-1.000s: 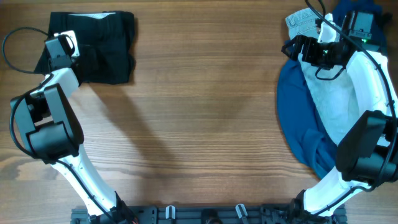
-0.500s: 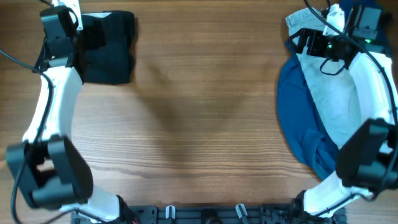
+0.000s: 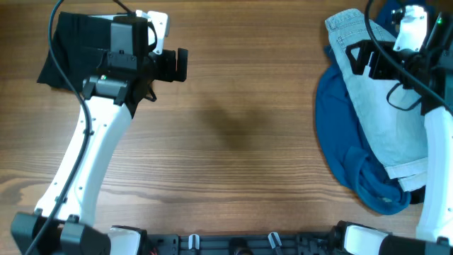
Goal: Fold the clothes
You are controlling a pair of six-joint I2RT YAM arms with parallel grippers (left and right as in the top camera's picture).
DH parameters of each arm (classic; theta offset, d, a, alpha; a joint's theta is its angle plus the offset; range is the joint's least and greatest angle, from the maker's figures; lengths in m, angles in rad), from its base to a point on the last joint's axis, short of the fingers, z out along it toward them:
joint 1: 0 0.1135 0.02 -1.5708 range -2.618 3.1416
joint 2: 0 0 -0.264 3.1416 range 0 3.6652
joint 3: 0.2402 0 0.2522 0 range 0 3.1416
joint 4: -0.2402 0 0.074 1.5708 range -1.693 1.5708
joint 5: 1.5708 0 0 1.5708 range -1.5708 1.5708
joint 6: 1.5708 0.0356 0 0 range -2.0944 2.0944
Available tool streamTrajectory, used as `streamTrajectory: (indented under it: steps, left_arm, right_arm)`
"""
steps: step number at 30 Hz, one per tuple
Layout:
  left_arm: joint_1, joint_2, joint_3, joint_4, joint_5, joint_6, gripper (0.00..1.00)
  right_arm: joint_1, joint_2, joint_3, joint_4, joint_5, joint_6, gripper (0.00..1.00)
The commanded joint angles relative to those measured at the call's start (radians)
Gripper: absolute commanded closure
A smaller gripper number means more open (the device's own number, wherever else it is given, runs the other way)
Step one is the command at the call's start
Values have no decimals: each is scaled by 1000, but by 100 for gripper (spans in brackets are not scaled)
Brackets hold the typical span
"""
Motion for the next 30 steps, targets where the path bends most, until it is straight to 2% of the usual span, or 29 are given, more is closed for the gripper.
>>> streamTrajectory:
  steps: [1, 16, 22, 24, 26, 28, 30]
  left_arm:
    - [0, -58, 5, -56, 9, -70, 0]
    - [0, -55, 4, -93, 9, -70, 0]
    - [0, -55, 4, -93, 9, -70, 0]
    - [0, -55, 4, -93, 9, -70, 0]
    - [0, -55, 4, -92, 9, -70, 0]
    - [0, -55, 4, -92, 9, -70, 0]
    - [0, -55, 4, -93, 9, -70, 0]
  right_arm:
    - [3, -35, 12, -40, 10, 54, 0]
    - [3, -26, 11, -42, 10, 53, 0]
    - [117, -261, -60, -21, 29, 53, 0]
    - [198, -398, -205, 148, 110, 83, 0]
    - [246, -541, -421, 397, 224, 206, 0]
    - [253, -682, -648, 610, 234, 236, 0]
    - [253, -801, -827, 728, 230, 240, 0]
